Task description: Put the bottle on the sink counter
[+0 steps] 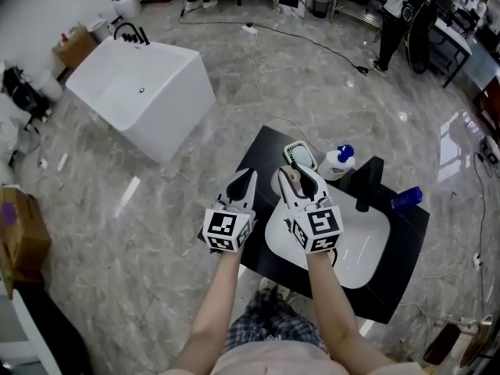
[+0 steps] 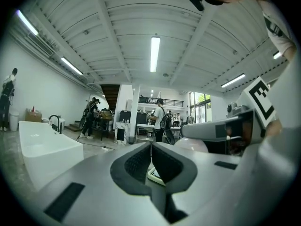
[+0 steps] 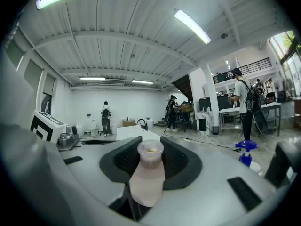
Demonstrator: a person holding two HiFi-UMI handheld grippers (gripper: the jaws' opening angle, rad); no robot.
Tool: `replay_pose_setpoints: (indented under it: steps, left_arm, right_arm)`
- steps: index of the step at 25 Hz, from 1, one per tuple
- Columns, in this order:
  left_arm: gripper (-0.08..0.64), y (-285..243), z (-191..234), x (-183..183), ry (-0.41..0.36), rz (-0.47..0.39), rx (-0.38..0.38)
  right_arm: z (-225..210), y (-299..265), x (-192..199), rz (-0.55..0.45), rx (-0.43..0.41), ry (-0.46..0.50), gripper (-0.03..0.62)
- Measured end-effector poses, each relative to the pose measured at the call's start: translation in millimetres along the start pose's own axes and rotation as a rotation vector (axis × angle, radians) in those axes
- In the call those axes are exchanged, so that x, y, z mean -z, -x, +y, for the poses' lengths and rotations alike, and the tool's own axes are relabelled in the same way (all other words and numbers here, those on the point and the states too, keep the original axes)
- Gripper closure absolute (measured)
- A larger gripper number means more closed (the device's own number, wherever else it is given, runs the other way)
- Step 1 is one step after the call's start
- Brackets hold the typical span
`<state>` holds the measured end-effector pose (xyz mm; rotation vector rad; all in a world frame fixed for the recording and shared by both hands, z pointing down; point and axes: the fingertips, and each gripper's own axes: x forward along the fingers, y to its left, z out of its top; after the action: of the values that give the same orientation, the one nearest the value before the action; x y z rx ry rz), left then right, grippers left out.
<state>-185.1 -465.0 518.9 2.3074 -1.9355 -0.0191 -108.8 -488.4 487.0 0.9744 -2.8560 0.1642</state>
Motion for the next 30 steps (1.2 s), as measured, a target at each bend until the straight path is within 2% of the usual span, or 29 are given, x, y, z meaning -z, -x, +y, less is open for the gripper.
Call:
replay_pose_setpoints:
  steps: [9, 17, 23, 30]
  left_arm:
    - [0.529, -68.8, 54.1, 23.4, -0.011, 0.001, -0.061]
    - [0.529, -109.7, 77.7, 65.4, -0.025, 0.033, -0.070]
    - [0.529, -122.4, 91.1, 88.0, 0.004, 0.056, -0.077]
    - [0.529, -121.1, 99.8, 100.9, 0.017, 0.073, -0.091]
  right_arm:
    - [-46.6, -91.1, 24.7, 0.003, 0.073, 0.040, 0.456]
    - [-64.4, -150.6, 78.8, 0.070, 0.064, 0.066, 0.456]
    - [-65.3, -170.7, 117.6, 0.138, 0.057, 0.061, 0.456]
    - [-68.0, -173.2, 137.5, 0.163, 0.073, 0.059, 0.453]
